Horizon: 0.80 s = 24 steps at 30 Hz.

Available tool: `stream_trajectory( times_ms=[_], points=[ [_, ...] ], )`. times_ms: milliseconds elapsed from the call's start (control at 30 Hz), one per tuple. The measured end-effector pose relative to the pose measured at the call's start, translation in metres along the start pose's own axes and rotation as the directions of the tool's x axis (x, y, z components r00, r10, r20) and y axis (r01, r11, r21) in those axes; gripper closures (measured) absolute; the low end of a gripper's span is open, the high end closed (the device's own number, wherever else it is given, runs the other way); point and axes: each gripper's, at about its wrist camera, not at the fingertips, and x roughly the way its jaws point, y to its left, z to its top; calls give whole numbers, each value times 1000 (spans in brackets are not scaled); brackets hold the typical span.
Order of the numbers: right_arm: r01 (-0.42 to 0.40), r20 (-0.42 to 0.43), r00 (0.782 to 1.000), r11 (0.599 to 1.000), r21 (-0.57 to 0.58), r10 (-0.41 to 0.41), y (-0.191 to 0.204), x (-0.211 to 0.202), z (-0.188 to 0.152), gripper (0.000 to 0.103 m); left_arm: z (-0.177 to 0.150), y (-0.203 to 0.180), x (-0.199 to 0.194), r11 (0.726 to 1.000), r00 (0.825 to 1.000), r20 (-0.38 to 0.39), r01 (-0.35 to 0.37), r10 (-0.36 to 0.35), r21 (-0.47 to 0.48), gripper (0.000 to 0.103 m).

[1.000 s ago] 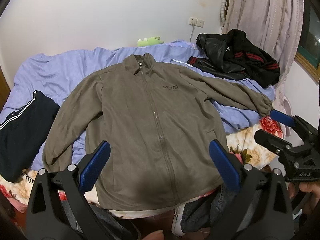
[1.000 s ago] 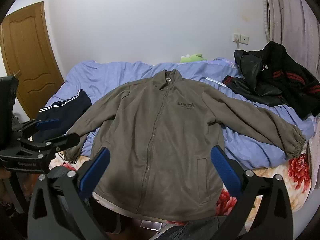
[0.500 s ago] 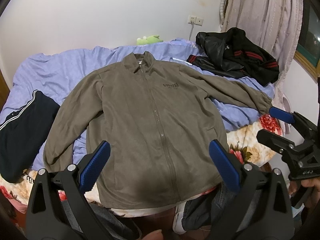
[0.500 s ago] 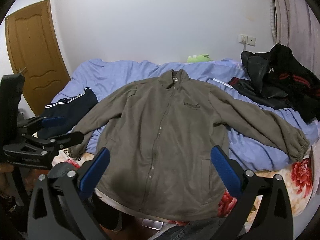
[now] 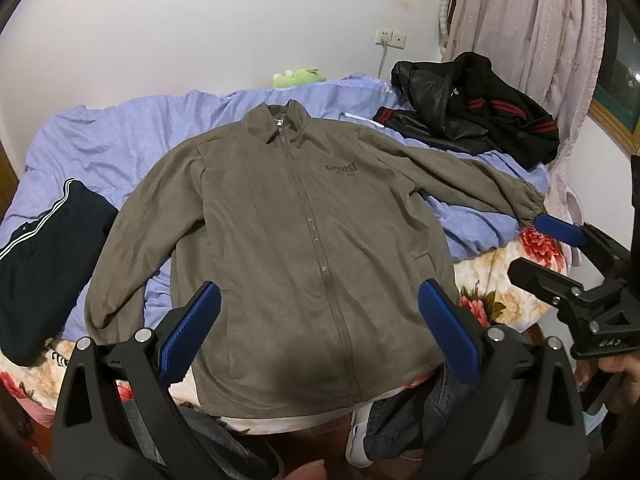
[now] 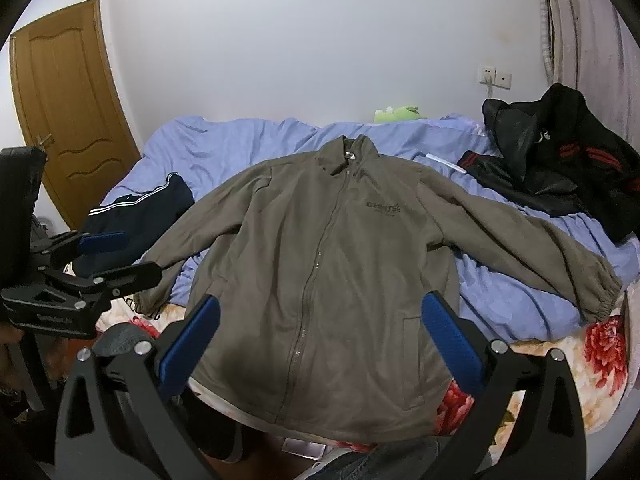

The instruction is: Fold large clothes

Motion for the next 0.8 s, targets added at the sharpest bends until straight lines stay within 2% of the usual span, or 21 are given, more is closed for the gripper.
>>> stream_trajectory(
  times_ms=[33,67,100,200,333,367,433,567,733,800],
  points=[
    [-5,5,1000,1000,-12,5,-1,2,0,4,0,1,1,1000,1000,3,1,-1,1,7],
    [-16,10,1000,1000,-21,16,-3,3,-1,4,-4,1,4,1000,996,92,14,-14,-1,7],
    [-18,15,1000,999,-26,19,-4,5,-3,4,-4,0,4,1000,991,136,20,-20,1,7],
    [6,25,1000,1000,-16,-6,-20,12,-6,4,-4,-9,8,999,983,182,9,-15,38,7],
    [93,38,995,995,33,-94,-68,20,-10,4,-2,-20,11,996,969,245,-34,12,85,7],
    [105,36,994,993,50,-106,-82,22,-10,4,-2,-20,11,997,967,255,-11,-8,75,7],
    [134,34,990,986,101,-138,-117,22,-9,4,1,-22,16,998,968,250,15,-29,56,7],
    [204,34,977,966,156,-212,-185,20,-11,4,1,-33,35,995,977,189,91,-95,32,7],
    [375,40,923,918,130,-383,-276,15,-26,4,0,-47,60,988,980,135,141,-148,55,7],
    [423,8,904,897,128,-428,-314,20,-33,4,0,-49,72,985,980,109,162,-167,61,7]
  ],
)
